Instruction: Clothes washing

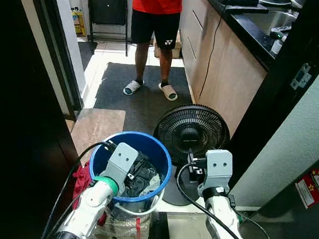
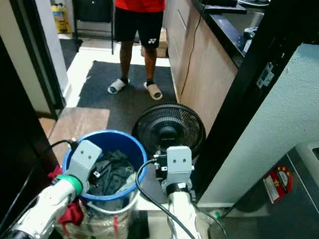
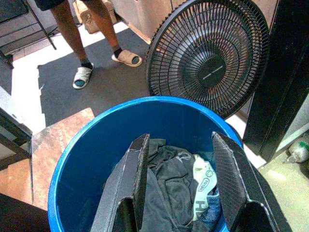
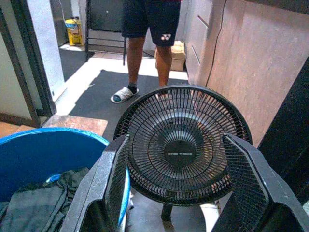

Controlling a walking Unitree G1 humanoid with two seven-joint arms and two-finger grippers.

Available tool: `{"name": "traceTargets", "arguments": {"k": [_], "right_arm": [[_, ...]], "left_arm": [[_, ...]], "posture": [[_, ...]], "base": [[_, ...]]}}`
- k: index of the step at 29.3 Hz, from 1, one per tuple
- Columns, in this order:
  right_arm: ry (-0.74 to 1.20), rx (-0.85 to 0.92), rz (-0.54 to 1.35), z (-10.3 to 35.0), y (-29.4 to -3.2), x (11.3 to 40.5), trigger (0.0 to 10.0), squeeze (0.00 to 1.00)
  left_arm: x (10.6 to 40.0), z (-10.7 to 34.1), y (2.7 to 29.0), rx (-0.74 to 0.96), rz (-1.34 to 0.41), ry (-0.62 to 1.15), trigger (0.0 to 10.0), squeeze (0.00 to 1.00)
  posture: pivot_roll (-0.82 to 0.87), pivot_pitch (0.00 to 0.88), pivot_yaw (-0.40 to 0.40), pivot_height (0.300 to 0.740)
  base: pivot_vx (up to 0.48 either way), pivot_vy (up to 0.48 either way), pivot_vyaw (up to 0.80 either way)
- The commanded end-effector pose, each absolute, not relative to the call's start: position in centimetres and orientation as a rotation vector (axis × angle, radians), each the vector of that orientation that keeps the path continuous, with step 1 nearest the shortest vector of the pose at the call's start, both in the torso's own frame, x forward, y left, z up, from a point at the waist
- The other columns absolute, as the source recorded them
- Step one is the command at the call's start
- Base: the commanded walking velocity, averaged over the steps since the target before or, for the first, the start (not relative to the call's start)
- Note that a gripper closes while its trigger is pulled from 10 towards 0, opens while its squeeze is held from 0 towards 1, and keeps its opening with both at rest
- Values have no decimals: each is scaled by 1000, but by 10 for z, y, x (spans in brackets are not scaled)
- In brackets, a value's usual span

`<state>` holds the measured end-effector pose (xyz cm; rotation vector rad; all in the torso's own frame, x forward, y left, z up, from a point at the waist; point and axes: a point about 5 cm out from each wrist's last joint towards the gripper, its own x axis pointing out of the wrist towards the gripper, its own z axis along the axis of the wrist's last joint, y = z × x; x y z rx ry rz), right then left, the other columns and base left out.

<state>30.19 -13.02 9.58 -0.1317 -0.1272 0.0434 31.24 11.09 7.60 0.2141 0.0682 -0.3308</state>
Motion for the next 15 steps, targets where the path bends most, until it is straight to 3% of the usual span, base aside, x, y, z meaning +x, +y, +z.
{"name": "traceTargets", "arguments": {"k": [1,15], "right_arm": [[-102,-131,30,91,-133,299,10000,0],[-83,-138,47,87,-131,295,10000,0]], "left_arm": [[311,69,116,210,-308,106,10000,0],[314,71,123,213,-277,116,10000,0]], "posture": [[-39,0,96,740],[-36,0,88,740]], "base": [[0,0,0],[0,0,0]]}}
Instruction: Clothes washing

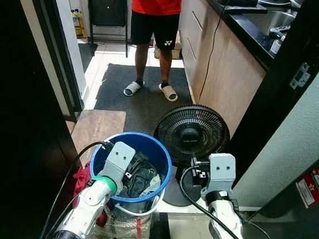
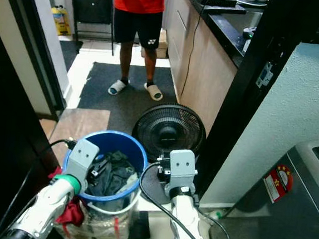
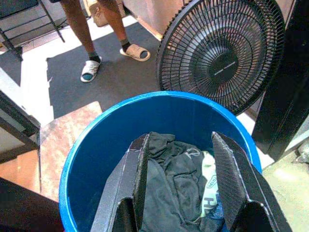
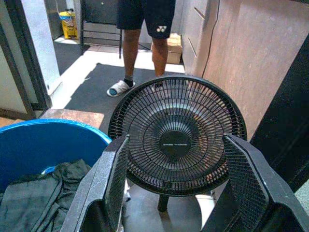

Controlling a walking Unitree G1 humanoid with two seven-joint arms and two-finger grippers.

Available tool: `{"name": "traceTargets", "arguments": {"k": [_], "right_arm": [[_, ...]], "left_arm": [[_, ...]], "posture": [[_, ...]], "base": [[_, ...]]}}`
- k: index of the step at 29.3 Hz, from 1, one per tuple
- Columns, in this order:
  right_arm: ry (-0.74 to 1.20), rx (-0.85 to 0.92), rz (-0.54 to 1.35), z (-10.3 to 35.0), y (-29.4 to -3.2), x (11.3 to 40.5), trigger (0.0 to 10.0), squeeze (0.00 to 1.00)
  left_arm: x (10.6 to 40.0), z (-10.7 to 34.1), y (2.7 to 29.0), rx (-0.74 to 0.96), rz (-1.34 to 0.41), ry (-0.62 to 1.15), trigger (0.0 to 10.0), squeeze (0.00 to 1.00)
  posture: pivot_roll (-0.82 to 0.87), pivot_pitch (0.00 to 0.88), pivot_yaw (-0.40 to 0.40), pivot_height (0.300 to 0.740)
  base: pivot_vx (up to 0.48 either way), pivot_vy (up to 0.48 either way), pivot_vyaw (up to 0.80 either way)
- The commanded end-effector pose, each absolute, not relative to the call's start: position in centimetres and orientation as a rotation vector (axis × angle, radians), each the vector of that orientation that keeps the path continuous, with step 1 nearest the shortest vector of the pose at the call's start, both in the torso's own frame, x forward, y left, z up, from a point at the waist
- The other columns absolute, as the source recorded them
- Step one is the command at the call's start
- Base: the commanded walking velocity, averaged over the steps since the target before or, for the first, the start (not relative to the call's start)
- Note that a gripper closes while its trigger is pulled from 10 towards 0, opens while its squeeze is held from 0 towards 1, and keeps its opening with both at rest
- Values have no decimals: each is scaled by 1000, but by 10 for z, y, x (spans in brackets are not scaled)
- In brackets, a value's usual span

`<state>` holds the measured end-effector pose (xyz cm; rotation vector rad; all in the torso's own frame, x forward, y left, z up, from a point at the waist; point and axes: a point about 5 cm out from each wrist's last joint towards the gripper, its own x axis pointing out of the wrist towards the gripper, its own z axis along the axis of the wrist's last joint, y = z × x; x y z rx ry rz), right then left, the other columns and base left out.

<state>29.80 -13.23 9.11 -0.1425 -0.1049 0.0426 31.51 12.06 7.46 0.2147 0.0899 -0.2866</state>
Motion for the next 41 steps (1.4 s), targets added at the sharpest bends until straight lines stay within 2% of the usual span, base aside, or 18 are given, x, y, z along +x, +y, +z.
{"name": "traceTargets", "arguments": {"k": [1,41], "right_arm": [[-78,-140,51,85,-130,294,10000,0],[-41,-151,72,78,-124,291,10000,0]], "left_arm": [[313,70,124,214,-274,118,10000,0],[314,67,123,229,-266,133,10000,0]], "posture": [[-34,0,86,740],[-32,6,91,740]], "base": [[0,0,0],[0,0,0]]}}
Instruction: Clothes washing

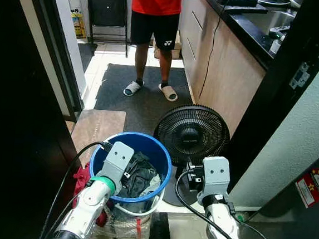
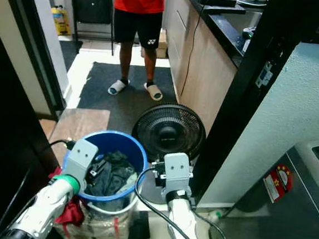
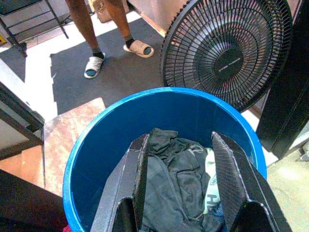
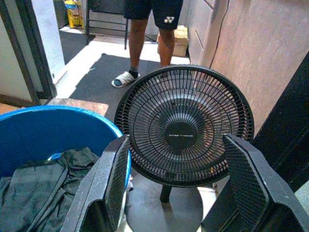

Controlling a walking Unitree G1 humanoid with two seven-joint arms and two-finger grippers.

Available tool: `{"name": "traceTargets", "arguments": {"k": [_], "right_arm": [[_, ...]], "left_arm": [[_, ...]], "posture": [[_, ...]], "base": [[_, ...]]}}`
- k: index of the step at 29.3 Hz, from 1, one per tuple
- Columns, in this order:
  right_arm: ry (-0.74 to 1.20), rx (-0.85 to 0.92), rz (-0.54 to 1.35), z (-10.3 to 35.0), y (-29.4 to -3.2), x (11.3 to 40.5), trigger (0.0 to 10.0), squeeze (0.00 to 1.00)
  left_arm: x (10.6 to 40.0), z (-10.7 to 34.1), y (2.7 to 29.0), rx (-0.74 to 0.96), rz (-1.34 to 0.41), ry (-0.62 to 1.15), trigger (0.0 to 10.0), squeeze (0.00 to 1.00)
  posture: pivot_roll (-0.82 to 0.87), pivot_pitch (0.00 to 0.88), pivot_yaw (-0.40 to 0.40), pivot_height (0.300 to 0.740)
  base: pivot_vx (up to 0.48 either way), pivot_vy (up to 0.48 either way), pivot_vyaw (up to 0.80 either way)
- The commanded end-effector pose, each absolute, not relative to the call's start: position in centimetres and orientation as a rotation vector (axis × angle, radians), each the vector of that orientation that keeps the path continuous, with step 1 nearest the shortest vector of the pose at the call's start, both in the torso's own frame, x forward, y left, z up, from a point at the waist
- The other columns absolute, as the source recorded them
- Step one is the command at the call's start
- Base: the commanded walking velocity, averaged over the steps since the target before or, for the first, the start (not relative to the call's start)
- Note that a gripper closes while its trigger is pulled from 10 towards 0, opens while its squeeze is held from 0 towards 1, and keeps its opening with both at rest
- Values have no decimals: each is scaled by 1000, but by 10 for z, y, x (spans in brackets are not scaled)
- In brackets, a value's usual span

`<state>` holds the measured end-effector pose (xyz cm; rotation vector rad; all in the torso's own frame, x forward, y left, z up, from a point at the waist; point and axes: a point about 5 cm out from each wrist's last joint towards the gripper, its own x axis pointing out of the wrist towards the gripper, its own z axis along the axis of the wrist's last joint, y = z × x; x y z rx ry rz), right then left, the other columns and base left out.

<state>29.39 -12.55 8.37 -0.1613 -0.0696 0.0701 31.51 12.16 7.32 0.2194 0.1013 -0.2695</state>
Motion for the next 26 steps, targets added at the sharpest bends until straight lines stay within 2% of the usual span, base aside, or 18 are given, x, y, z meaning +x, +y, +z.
{"name": "traceTargets", "arguments": {"k": [1,10,16,26], "right_arm": [[-40,-152,71,78,-125,291,10000,0],[-42,-155,46,78,-129,294,10000,0],[-32,-191,42,76,-143,289,10000,0],[-29,-229,59,79,-152,287,10000,0]], "left_arm": [[314,67,123,230,-267,133,10000,0],[319,70,118,228,-289,130,10000,0],[321,70,107,180,-281,134,10000,0],[316,63,96,131,-268,150,10000,0]], "posture": [[-31,0,98,740],[-50,0,117,740],[-87,0,81,740],[-117,0,29,740]], "base": [[0,0,0],[0,0,0],[0,0,0],[0,0,0]]}}
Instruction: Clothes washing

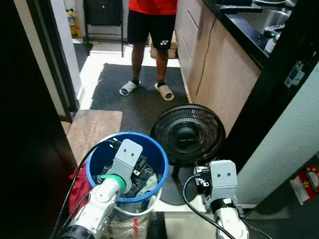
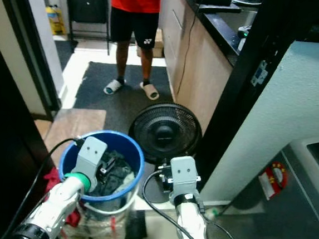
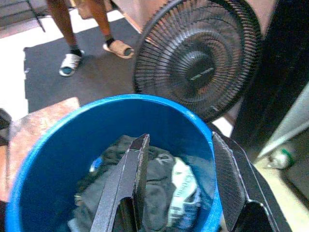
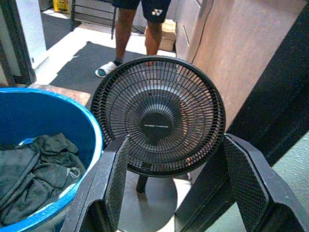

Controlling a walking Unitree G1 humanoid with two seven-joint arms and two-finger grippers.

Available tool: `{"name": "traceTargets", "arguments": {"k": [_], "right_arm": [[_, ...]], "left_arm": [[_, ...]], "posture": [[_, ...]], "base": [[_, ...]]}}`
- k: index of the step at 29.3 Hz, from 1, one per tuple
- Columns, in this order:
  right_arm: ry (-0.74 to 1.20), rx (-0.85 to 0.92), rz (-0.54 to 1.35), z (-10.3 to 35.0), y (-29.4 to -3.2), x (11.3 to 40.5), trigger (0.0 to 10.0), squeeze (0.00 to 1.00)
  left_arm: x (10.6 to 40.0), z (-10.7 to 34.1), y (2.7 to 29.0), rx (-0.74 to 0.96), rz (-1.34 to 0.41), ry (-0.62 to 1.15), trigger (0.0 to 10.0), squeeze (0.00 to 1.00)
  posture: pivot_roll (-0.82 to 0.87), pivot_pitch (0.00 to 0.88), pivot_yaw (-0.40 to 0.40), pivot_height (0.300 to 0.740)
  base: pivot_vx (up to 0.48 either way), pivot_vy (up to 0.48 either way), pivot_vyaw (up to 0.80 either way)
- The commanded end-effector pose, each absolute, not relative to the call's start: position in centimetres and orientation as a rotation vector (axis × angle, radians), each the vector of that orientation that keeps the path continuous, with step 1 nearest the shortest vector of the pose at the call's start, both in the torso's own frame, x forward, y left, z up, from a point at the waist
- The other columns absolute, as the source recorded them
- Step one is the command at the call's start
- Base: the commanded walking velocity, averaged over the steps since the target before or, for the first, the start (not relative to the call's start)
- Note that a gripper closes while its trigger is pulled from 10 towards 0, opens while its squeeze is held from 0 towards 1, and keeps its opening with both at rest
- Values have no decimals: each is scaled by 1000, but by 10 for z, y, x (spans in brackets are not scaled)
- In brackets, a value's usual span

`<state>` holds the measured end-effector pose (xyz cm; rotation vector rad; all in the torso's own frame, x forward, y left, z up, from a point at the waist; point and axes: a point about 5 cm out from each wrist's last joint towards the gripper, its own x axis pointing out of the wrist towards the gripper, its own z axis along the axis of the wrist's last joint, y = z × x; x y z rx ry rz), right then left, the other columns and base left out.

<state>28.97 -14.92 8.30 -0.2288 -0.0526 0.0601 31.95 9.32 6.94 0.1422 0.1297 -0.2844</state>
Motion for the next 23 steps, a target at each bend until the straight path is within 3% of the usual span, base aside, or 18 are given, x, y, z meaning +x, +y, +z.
{"name": "traceTargets", "arguments": {"k": [1,23], "right_arm": [[-29,-229,59,79,-152,287,10000,0],[-24,-186,44,77,-140,286,10000,0]], "left_arm": [[316,63,96,131,-268,150,10000,0],[317,63,107,143,-263,140,10000,0]], "posture": [[-117,0,29,740],[-86,1,71,740]], "base": [[0,0,0],[0,0,0]]}}
